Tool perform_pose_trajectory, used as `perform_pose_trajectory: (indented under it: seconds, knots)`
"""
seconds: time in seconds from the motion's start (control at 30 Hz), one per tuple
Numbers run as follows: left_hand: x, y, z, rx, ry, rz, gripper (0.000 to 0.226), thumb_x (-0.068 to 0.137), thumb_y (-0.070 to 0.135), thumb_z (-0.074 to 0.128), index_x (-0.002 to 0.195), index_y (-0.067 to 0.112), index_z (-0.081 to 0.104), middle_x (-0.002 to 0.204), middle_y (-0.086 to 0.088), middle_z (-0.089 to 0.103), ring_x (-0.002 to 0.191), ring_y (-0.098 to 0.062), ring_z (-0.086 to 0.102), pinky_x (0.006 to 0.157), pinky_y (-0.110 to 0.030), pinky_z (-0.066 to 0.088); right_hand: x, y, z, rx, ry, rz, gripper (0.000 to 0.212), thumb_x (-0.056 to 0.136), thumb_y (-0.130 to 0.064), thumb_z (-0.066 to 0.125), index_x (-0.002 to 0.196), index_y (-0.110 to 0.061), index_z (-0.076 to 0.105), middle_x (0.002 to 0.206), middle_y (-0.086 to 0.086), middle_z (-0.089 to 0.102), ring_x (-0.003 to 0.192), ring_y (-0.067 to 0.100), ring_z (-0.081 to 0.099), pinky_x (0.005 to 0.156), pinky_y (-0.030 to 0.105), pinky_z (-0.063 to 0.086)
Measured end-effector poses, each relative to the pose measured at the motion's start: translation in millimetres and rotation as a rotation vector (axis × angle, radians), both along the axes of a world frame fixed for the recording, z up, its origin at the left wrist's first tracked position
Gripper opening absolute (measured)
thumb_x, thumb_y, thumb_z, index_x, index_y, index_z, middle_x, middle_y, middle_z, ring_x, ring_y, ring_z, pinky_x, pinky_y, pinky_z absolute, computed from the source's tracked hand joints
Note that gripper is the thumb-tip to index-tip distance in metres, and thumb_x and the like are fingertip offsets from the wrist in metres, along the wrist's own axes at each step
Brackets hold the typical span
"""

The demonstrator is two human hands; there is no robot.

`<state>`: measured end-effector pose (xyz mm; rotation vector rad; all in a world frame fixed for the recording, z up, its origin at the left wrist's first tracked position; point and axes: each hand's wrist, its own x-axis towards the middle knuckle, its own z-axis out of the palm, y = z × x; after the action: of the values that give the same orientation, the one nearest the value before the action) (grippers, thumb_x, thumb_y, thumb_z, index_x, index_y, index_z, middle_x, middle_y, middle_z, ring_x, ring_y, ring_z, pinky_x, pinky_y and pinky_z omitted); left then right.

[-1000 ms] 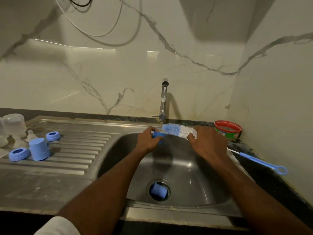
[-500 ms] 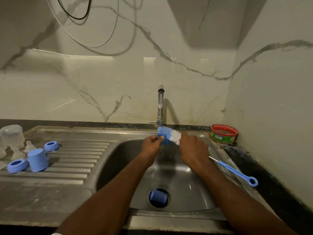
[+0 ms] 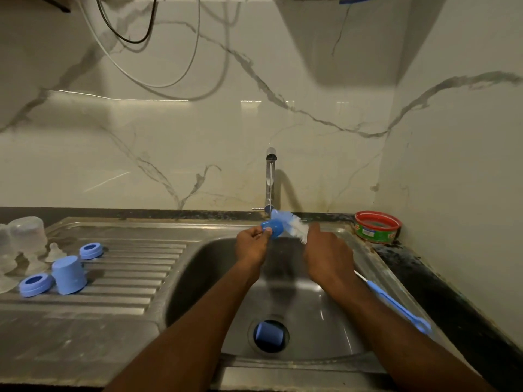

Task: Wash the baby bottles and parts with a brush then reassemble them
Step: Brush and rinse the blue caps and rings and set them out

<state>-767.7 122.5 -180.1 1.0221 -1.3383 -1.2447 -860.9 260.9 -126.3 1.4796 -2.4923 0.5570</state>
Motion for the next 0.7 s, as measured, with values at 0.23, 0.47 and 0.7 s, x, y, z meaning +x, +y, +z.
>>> perform_pose_trajectory:
  seconds: [0.23, 0.47, 0.7]
  knots:
    - [-2.5, 4.3, -5.3, -0.04, -0.046, -0.274, 0.019, 0.094, 0.025, 0.071, 0.098, 0.008, 0.077, 0.095, -0.016, 0.076, 0.092, -0.029, 0.072, 0.091, -0.044, 0.059, 1.6, -9.9, -1.1, -0.018, -0.031, 0.039, 0.046, 0.099, -0.018, 0.061, 0.141, -0.016, 0.044, 0.124, 0.011, 0.065, 0.106, 0.025, 0.066, 0.087, 0.036, 0.056]
    - [5.3, -8.7, -4.1, 0.072, 0.009, 0.013, 0.02, 0.096, 0.031, 0.068, 0.095, 0.012, 0.071, 0.091, -0.01, 0.073, 0.087, -0.021, 0.07, 0.075, -0.031, 0.058, -7.8, -3.1, -9.0, -0.027, -0.06, 0.071, 0.037, 0.096, -0.017, 0.063, 0.132, -0.02, 0.053, 0.115, 0.006, 0.068, 0.101, 0.024, 0.067, 0.079, 0.033, 0.052]
    - [2.2, 4.8, -2.2, -0.037, -0.059, -0.274, 0.015, 0.091, 0.025, 0.075, 0.093, 0.01, 0.077, 0.089, -0.007, 0.077, 0.093, -0.026, 0.074, 0.088, -0.041, 0.061, -14.0, -11.2, -9.0, -0.075, -0.125, 0.072, 0.034, 0.095, -0.017, 0.065, 0.127, -0.022, 0.054, 0.113, 0.005, 0.068, 0.097, 0.022, 0.066, 0.078, 0.032, 0.052]
